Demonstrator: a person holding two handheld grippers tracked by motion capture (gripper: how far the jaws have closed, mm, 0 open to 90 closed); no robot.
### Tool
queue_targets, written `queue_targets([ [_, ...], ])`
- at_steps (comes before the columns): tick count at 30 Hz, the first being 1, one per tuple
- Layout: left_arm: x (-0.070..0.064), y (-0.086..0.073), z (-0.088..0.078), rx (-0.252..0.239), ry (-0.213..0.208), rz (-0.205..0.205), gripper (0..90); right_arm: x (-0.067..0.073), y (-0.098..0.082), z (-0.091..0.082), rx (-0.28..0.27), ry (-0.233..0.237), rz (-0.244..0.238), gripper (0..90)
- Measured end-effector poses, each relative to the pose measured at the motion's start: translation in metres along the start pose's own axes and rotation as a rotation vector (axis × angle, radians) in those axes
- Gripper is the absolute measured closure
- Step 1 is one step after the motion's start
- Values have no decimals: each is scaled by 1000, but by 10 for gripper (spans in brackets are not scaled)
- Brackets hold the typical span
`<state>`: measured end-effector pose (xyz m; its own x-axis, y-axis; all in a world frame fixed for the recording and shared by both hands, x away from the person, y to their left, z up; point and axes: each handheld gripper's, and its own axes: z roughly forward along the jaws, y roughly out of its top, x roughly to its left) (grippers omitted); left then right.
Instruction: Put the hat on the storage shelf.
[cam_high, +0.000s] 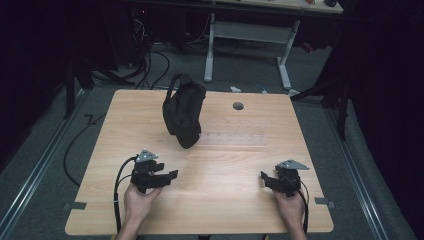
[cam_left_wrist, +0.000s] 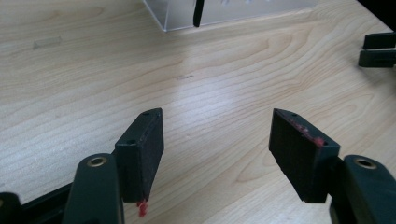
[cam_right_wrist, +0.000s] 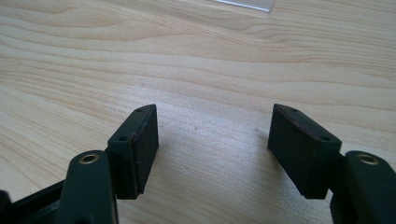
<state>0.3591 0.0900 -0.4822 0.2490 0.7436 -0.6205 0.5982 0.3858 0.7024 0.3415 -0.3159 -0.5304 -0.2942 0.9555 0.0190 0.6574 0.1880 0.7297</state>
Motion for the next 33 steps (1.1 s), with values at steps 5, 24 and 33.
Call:
queue_targets([
  [5,7,-7,5,1,23,22,354,0,0,0,0,0,0,336],
  [24,36,-39,30,-61,156,211,314,1,0,0,2,-6,-8,336],
  [33,38,-42,33,-94,138,228,275,1,0,0,1,-5,-7,336],
])
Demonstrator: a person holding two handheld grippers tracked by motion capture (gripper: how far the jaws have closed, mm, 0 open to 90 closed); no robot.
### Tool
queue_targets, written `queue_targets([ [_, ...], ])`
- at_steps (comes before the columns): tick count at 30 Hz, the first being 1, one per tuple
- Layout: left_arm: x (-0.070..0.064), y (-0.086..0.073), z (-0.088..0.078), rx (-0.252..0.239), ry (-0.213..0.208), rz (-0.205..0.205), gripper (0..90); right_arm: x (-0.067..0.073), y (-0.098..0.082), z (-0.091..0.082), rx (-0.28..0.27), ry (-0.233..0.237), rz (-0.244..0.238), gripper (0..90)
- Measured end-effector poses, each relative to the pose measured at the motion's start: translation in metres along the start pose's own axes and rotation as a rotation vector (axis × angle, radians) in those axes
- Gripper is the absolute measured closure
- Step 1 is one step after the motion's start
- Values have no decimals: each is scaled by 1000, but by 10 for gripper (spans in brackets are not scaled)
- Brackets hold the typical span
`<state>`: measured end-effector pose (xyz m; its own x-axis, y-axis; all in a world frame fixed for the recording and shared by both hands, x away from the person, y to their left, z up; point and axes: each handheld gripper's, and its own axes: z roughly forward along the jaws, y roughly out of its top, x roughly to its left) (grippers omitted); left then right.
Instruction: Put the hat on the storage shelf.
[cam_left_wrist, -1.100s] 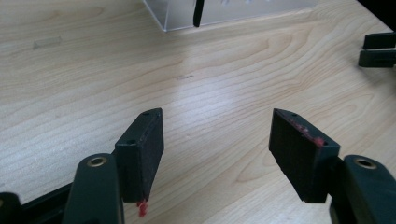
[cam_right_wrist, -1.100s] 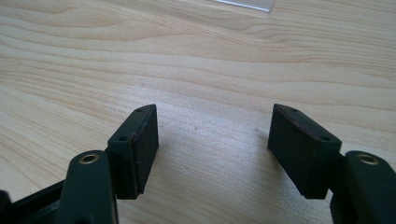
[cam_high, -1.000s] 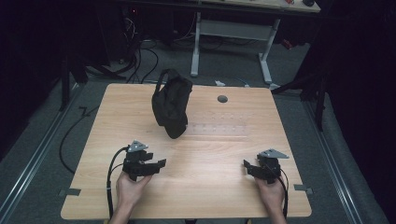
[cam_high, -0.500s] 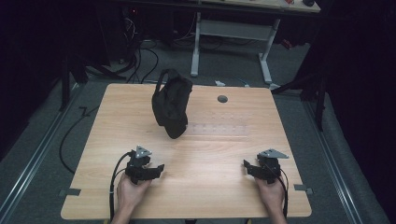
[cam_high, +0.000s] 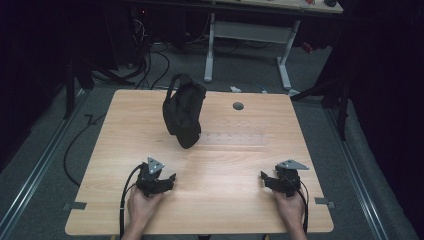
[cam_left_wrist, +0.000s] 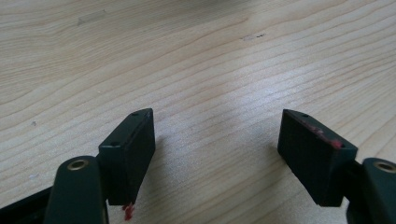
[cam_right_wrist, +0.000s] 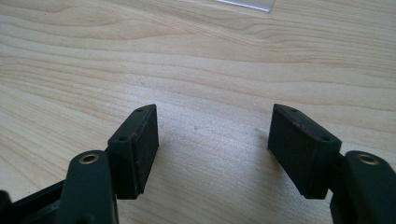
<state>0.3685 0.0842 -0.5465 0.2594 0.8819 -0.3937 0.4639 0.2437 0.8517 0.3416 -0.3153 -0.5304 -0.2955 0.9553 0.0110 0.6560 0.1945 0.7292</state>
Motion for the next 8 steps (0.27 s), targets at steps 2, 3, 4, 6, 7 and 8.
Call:
queue_targets([
  [2,0,0,0,0,0,-1,274,0,0,0,1,0,2,336],
  [3,0,0,0,0,0,-1,274,0,0,0,0,-1,0,336],
  [4,0,0,0,0,-1,-2,274,0,0,0,0,0,0,336],
  [6,0,0,0,-2,-3,-1,276,0,0,0,0,1,1,336],
  [7,1,0,0,-1,-5,0,277,0,0,0,0,1,2,336],
  [8,1,0,0,-1,-7,-1,279,0,0,0,0,1,0,336],
])
